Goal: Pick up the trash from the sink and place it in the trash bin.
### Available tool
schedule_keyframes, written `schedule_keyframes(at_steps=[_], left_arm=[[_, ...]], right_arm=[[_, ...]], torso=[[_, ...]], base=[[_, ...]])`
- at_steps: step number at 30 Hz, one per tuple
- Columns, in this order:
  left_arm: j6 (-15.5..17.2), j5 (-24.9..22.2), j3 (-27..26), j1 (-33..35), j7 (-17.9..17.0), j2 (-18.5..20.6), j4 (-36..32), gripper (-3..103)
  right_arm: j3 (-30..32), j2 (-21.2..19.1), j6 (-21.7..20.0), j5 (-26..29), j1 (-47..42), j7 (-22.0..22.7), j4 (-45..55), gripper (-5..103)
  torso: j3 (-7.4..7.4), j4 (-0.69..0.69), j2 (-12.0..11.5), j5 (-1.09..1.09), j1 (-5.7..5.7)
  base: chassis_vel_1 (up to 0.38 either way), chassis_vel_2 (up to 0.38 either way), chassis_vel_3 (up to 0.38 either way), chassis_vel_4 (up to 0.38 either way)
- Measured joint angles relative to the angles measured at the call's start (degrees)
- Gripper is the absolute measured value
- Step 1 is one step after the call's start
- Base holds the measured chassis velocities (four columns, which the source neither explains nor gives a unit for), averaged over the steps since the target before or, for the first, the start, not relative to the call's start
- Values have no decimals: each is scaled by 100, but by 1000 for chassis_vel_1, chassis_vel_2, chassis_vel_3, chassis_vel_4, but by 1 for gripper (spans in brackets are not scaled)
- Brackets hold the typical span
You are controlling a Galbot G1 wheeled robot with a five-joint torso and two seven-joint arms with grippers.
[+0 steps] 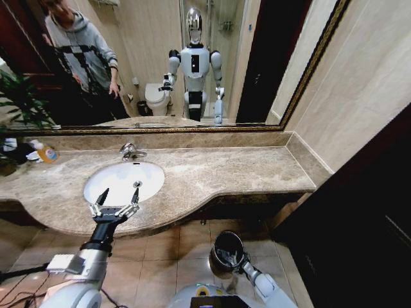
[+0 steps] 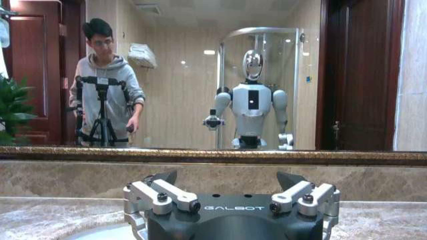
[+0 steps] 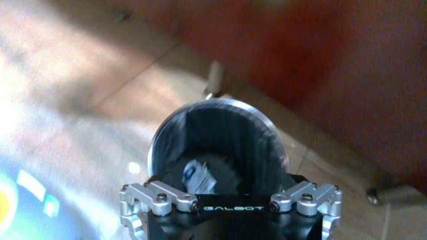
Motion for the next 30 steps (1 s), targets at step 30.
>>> schedule_keyframes(at_steps=[30], left_arm=[[0,0,0,0,0,0,0,100]], right_arm=[[2975,33,-176,3111,-2885,477,6558,100]], torso=[[0,-1,0,-2,0]], base=[[0,0,0,0]])
